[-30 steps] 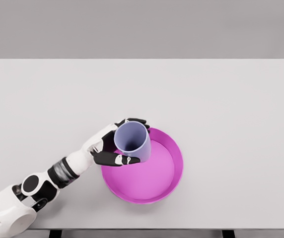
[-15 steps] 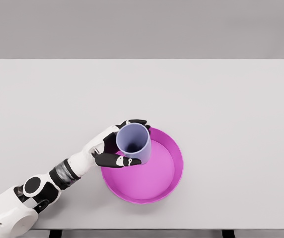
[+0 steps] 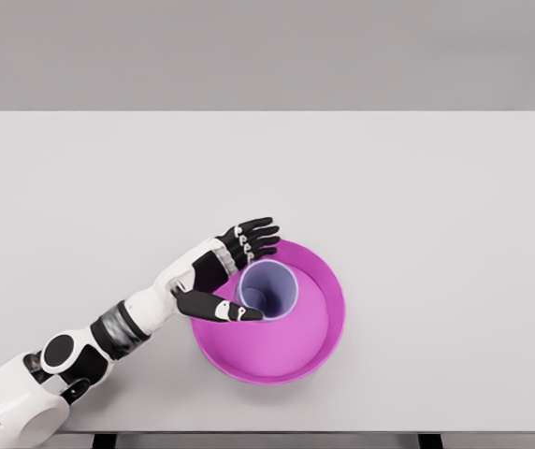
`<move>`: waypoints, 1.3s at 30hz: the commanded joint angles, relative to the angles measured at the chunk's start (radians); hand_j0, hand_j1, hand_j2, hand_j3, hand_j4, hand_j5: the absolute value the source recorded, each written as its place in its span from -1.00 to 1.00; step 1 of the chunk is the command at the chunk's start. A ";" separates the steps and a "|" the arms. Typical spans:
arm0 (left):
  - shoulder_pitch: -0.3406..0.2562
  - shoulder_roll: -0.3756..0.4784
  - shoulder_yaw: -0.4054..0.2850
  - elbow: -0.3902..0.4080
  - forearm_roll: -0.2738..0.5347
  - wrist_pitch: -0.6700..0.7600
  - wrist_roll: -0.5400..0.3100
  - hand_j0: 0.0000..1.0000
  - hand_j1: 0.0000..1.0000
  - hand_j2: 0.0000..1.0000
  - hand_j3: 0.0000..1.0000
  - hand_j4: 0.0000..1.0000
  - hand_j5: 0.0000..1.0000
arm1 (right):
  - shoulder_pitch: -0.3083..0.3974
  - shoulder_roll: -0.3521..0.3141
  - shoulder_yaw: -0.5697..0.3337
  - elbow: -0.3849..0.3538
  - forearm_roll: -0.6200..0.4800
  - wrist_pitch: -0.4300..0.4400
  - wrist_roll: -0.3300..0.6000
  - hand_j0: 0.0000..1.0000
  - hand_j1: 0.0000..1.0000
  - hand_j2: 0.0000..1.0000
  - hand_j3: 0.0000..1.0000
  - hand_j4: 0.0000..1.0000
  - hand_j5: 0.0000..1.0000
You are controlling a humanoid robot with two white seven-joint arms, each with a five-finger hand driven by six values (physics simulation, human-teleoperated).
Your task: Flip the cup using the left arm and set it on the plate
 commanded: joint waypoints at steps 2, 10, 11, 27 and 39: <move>0.000 0.006 0.013 0.000 0.004 0.000 0.000 1.00 1.00 1.00 1.00 1.00 1.00 | 0.002 0.000 0.000 0.000 0.000 0.000 0.000 1.00 1.00 1.00 1.00 1.00 1.00; -0.005 0.010 0.030 0.000 0.004 0.000 0.000 1.00 1.00 1.00 1.00 1.00 1.00 | 0.002 0.000 0.000 0.000 0.000 0.000 0.000 1.00 1.00 1.00 1.00 1.00 1.00; -0.005 0.010 0.030 0.000 0.004 0.000 0.000 1.00 1.00 1.00 1.00 1.00 1.00 | 0.000 0.000 0.000 0.000 0.000 0.000 0.000 1.00 1.00 1.00 1.00 1.00 1.00; -0.015 0.119 0.141 -0.037 -0.096 -0.014 0.000 1.00 1.00 1.00 1.00 1.00 1.00 | 0.002 0.000 0.000 0.000 0.000 0.000 0.000 1.00 1.00 1.00 1.00 1.00 1.00; -0.002 0.334 0.451 -0.023 -0.416 -0.016 0.003 1.00 1.00 1.00 1.00 1.00 1.00 | 0.000 0.000 0.000 0.000 0.000 0.000 0.000 1.00 1.00 1.00 1.00 1.00 1.00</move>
